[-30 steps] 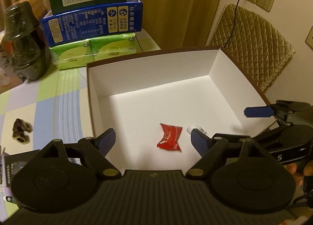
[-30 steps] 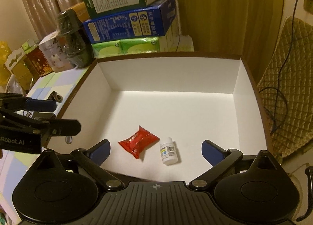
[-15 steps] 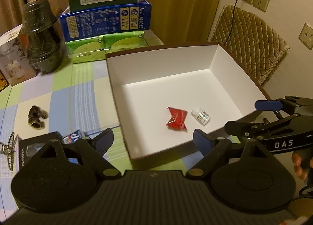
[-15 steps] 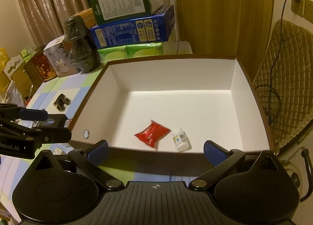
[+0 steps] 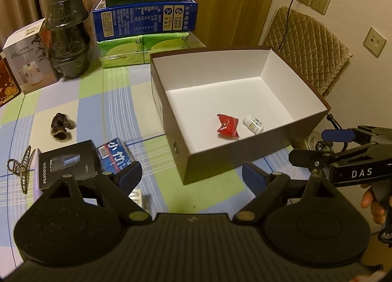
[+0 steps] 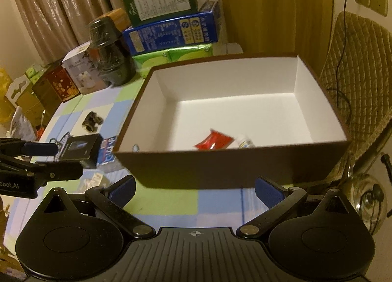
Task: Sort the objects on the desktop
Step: 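Withdraw both tools from the box back toward the remaining items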
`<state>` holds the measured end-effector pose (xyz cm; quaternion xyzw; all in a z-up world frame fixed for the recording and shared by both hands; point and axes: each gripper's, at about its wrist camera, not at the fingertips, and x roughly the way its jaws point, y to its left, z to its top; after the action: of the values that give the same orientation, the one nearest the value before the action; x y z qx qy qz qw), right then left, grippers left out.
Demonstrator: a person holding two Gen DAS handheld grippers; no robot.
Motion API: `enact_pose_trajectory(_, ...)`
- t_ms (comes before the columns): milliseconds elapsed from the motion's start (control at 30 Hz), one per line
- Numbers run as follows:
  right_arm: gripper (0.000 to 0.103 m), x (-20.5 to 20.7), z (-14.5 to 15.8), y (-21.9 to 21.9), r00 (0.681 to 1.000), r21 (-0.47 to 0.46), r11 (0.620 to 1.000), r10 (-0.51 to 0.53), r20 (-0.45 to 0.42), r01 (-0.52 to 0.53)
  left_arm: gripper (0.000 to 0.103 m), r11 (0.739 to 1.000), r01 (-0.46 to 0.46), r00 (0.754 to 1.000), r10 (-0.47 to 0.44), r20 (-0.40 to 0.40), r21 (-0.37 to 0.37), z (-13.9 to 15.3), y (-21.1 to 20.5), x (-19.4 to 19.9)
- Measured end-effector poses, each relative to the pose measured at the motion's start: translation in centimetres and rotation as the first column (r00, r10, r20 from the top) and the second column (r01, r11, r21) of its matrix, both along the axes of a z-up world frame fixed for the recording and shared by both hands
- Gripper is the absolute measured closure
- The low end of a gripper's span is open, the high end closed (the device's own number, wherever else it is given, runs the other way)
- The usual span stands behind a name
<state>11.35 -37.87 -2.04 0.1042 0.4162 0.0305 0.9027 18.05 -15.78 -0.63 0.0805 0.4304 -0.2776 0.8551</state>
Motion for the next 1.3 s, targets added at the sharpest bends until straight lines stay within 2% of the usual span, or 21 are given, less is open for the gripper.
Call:
enact_pose_trajectory(400, 0.002, -1.0, -1.4, 5.0, 0.997, 0.028, 0.998, 0.059, -0.046, -0.058, 0.017, 0.999, -0.036, 0.999, 0.036, -0.017, 0.004, -0.3, 4.9, -1.1)
enact_pose_trajectory(667, 0.002, -0.7, -2.6, 8.3, 0.991, 0.039, 0.993, 0.112, -0.078, -0.109, 0.017, 0.998, -0.066, 0.997, 0.067, -0.048, 0.017, -1.2, 7.8, -1.4)
enact_pose_trajectory(1000, 0.002, 0.2, -3.7, 11.8, 0.986, 0.053, 0.990, 0.138, -0.094, -0.134, 0.017, 0.994, -0.102, 0.994, 0.103, -0.046, 0.029, -1.3, 11.5, -1.3)
enact_pose_trajectory(1300, 0.002, 2.0, -5.3, 15.4, 0.980, 0.053, 0.984, 0.174, -0.092, -0.170, 0.017, 0.982, -0.172, 0.983, 0.176, -0.051, 0.074, -3.4, 15.5, 0.2)
